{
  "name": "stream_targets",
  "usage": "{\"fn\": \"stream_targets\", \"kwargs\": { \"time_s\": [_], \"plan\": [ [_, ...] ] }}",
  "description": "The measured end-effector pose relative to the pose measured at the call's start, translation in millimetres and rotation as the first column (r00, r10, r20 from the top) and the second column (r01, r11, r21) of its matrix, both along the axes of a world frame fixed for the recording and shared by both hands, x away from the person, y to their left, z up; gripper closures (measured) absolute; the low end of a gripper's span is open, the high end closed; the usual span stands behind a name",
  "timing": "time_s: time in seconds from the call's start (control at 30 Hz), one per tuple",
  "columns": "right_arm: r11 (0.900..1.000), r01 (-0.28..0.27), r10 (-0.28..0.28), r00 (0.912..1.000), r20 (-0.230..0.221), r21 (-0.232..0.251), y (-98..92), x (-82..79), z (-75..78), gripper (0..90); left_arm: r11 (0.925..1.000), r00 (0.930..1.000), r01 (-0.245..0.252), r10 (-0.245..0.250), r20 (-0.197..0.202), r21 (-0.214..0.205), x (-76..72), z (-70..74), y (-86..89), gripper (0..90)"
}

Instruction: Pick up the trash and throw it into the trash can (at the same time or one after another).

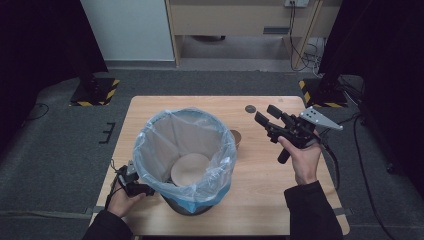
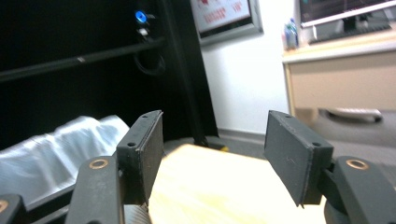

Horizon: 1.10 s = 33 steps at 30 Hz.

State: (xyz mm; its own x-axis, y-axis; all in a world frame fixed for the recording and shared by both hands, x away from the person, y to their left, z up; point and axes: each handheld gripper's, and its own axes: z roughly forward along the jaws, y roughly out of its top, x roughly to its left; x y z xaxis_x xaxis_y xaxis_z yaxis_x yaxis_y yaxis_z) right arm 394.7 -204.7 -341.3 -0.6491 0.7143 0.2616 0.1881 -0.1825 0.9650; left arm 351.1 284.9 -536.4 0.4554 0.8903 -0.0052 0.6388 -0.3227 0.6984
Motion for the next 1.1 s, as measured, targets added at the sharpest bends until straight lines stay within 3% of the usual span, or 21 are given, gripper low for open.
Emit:
{"fn": "stream_targets", "kwargs": {
  "time_s": [0.23, 0.4, 0.8, 0.97, 1.1],
  "plan": [
    [0.9957, 0.072, -0.075, 0.9956, -0.056, -0.058, -10.3, 15.0, -27.9, 35.2, 1.0000, 1.0000, 0.000, 0.000, 0.000, 0.000, 0.0, 0.0, 0.0, 0.0],
    [0.9874, 0.104, -0.116, 0.9889, -0.093, -0.119, -14.2, 24.3, -49.0, 35.1, 1.0000, 1.0000, 0.000, 0.000, 0.000, -0.001, 0.0, 0.0, 0.0, 0.0],
    [0.9667, 0.109, -0.149, 0.9752, -0.164, -0.232, -12.6, 36.9, -88.4, 35.8, 1.0000, 1.0000, 0.000, 0.000, 0.000, 0.000, 0.0, 0.0, 0.0, 0.0],
    [0.9533, 0.106, -0.156, 0.9745, -0.161, -0.283, -8.6, 38.9, -95.6, 35.6, 1.0000, 1.0000, 0.000, 0.000, 0.000, -0.001, 0.1, 0.0, 0.0, 0.0],
    [0.9497, 0.096, -0.149, 0.9754, -0.162, -0.298, -3.8, 41.0, -99.9, 36.1, 1.0000, 1.0000, 0.000, 0.000, 0.000, -0.001, 0.1, 0.0, 0.0, 0.0]
  ]
}}
